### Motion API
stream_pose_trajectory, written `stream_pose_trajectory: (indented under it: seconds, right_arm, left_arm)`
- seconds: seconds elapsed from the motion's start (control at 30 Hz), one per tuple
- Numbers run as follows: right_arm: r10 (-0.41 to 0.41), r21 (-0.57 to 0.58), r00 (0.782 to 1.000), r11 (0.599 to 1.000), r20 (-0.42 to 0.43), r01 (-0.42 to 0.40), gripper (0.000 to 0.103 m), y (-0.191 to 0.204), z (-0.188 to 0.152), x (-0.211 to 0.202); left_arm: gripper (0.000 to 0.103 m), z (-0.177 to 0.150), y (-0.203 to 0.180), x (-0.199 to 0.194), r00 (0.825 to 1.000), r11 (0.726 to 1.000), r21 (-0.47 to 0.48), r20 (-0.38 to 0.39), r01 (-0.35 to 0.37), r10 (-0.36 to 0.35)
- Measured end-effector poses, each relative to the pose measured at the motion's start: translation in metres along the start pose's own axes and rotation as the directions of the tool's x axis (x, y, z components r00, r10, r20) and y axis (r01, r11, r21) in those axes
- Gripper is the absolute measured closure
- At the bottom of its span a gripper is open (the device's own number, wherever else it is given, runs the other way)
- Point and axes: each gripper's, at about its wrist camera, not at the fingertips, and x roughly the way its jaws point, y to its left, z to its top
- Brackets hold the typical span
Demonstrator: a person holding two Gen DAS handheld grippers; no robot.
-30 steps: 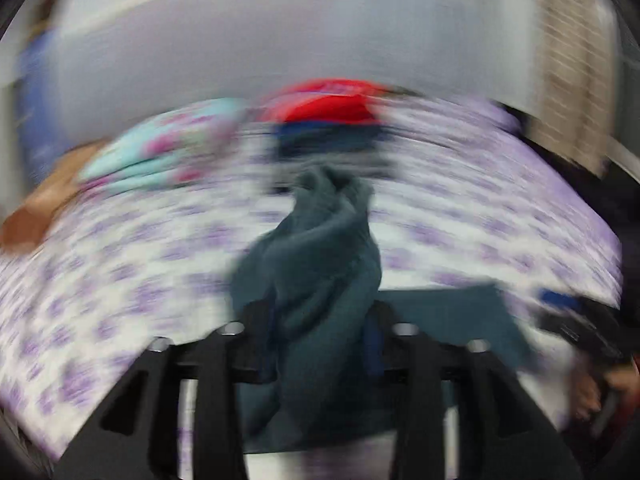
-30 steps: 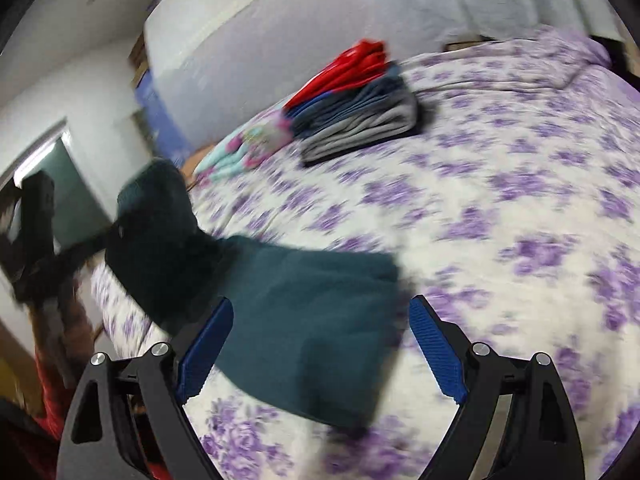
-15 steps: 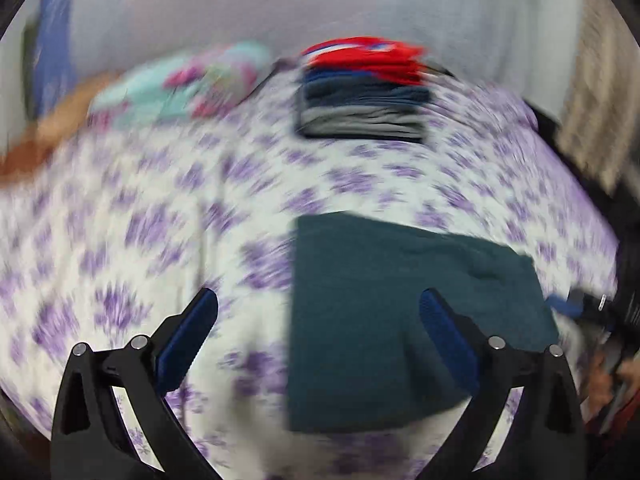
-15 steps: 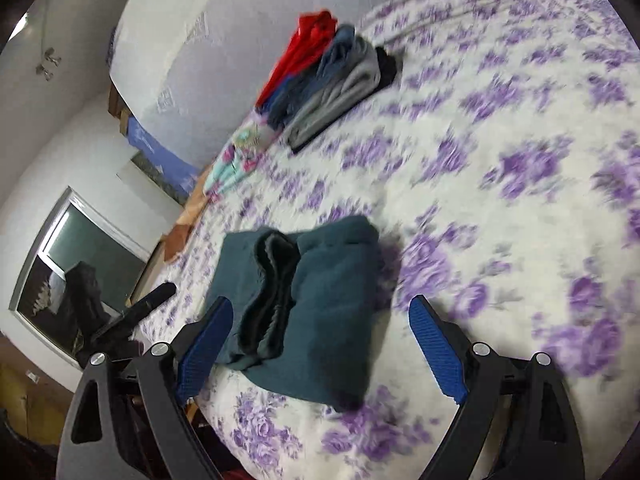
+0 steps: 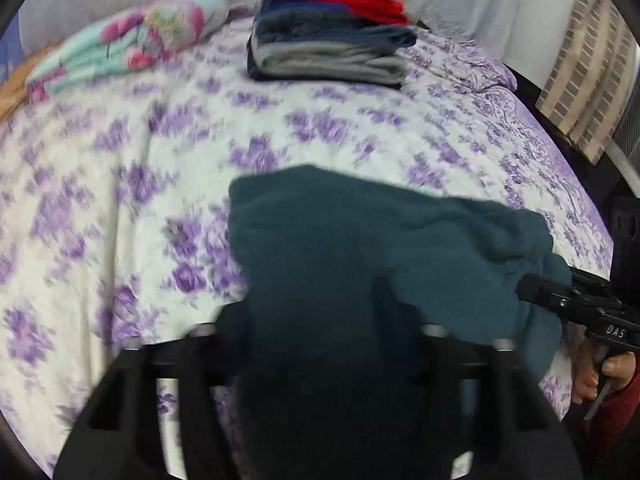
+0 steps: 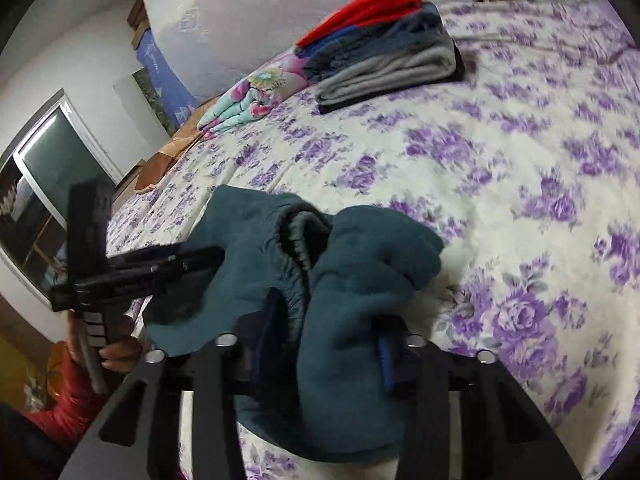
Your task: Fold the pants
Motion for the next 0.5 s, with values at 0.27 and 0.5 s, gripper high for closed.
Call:
stream_pose_trajectory:
  seconds: [0.27,0.5]
  right_arm:
    - [-0.011,-0.083,0.986,0.996,0.166,0.025,0.091,0.003,0.074,-0.039]
    - [0.031,-0.026,0.999,0.999,0.027,-0.030,0.091,-0.037,0.124,-0.011]
  left_arm:
    - [0.085,0.069,-0.015,-0.049,0.975,0.990,0.067,0.195,-0.124,0.109]
    - [0.077,0.124,0.012,-0.014,0.995,0.999,0.022,0.094,-0.033,0.031]
